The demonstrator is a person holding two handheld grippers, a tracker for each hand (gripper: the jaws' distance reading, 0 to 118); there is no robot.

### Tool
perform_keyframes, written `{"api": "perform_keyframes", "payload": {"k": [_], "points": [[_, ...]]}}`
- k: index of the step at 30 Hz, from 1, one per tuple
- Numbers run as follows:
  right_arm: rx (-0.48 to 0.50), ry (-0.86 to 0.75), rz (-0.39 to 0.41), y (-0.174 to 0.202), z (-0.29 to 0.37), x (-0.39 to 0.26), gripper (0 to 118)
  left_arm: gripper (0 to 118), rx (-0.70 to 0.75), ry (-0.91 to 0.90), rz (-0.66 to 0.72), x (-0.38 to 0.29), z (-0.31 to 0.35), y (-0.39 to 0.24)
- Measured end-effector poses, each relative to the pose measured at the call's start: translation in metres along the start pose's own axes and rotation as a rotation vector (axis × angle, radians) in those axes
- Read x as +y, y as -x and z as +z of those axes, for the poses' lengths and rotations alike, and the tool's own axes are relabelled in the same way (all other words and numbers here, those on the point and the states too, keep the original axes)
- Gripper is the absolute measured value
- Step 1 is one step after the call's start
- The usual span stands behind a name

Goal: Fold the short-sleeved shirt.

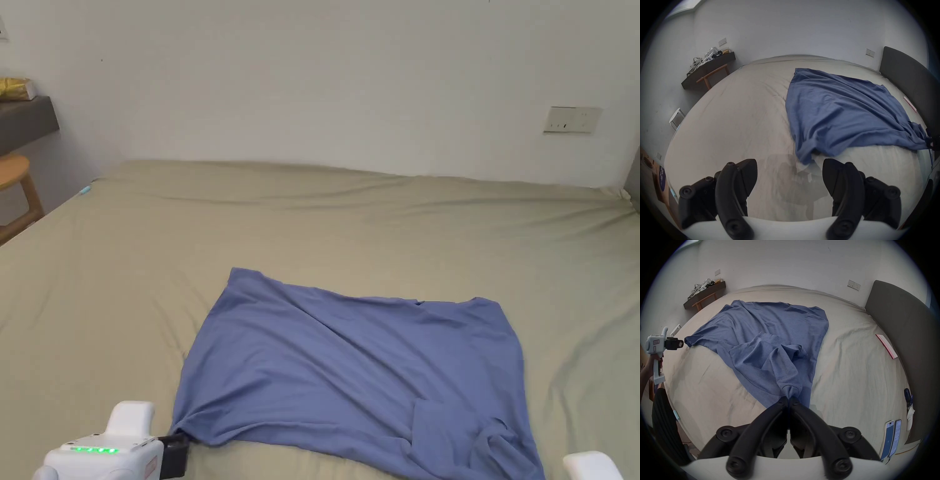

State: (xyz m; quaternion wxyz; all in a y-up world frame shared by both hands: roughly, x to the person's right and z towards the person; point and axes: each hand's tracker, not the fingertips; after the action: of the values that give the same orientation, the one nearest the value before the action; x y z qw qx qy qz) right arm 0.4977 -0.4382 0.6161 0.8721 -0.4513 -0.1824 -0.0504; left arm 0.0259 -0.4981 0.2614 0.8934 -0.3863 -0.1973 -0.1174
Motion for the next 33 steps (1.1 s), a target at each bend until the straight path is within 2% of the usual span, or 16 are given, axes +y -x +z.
{"api": "perform_keyframes", "payload": {"k": [5, 6, 7, 9, 10, 11, 12, 16, 24, 28, 33], "points": [[-0.002, 0.023, -0.009, -0.004, -0.006, 0.003, 3, 87, 0.038, 0.056, -0.076, 0.012, -0.043, -0.008], [-0.004, 0.025, -0.010, -0.004, -0.007, 0.003, 3, 84, 0.035, 0.072, -0.079, 0.013, -0.048, -0.009], [-0.004, 0.027, -0.012, -0.004, -0.008, 0.003, 3, 68, 0.035, 0.084, -0.090, 0.015, -0.049, -0.011], [-0.003, 0.031, -0.018, -0.006, -0.011, 0.004, 3, 23, -0.001, 0.083, -0.096, 0.016, -0.056, -0.014], [-0.004, 0.032, -0.021, -0.006, -0.012, 0.005, 3, 9, -0.019, 0.077, -0.109, 0.017, -0.056, -0.020], [-0.005, 0.034, -0.022, -0.006, -0.012, 0.005, 3, 6, 0.045, 0.061, -0.190, 0.020, -0.054, -0.024], [-0.006, 0.035, -0.023, -0.007, -0.014, 0.006, 3, 6, 0.049, 0.064, -0.231, 0.022, -0.053, -0.026], [-0.018, 0.030, -0.032, -0.011, -0.010, 0.010, 3, 4, 0.021, 0.059, -0.185, 0.019, -0.041, -0.014], [-0.041, 0.003, -0.046, -0.022, 0.024, 0.016, 3, 4, 0.009, 0.020, -0.236, 0.017, 0.028, -0.003], [-0.037, 0.026, -0.040, -0.029, 0.043, 0.010, 3, 4, 0.017, 0.073, -0.299, 0.002, 0.058, 0.001], [-0.008, 0.163, -0.045, -0.030, 0.055, -0.017, 3, 4, -0.020, 0.217, -0.407, -0.039, 0.077, -0.002]]}}
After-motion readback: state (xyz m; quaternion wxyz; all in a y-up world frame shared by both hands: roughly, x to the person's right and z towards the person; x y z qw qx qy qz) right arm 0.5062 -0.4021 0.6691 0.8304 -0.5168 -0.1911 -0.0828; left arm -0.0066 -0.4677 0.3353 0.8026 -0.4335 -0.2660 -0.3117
